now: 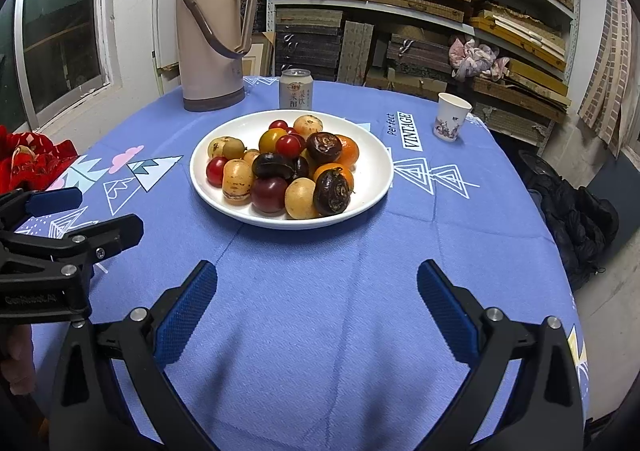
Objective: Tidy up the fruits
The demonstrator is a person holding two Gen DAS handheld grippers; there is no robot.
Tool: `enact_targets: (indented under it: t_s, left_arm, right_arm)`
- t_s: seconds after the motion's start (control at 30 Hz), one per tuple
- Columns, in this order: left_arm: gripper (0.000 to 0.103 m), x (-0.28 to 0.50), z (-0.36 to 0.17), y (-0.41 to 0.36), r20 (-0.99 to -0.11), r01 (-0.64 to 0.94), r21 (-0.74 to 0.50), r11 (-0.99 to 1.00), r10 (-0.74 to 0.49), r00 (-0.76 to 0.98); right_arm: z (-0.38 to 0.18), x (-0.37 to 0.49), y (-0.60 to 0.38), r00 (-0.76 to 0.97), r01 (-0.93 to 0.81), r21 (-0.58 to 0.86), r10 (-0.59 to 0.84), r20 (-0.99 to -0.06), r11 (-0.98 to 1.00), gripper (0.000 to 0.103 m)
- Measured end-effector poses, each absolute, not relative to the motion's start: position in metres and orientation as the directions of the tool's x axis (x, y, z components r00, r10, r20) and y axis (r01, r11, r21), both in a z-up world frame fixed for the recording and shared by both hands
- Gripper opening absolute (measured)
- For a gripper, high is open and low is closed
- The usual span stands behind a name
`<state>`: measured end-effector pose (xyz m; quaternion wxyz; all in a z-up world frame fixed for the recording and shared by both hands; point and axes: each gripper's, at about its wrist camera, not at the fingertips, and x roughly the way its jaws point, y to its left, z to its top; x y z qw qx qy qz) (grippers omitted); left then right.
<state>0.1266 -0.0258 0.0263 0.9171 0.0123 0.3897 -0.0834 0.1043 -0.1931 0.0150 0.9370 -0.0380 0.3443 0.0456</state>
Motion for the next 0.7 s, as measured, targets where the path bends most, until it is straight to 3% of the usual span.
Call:
enact_targets:
  t_s: [0.7]
  left_arm:
    - [0.099, 0.1231, 0.0225, -0.0228, -0.712, 0.125, -0.028, 0.992, -0.108, 0.694]
  right_arm:
    - [0.0140, 0.0999, -0.1970, 0.759, -0.106, -0.039, 0.055, -0.649, 0.994, 0.098]
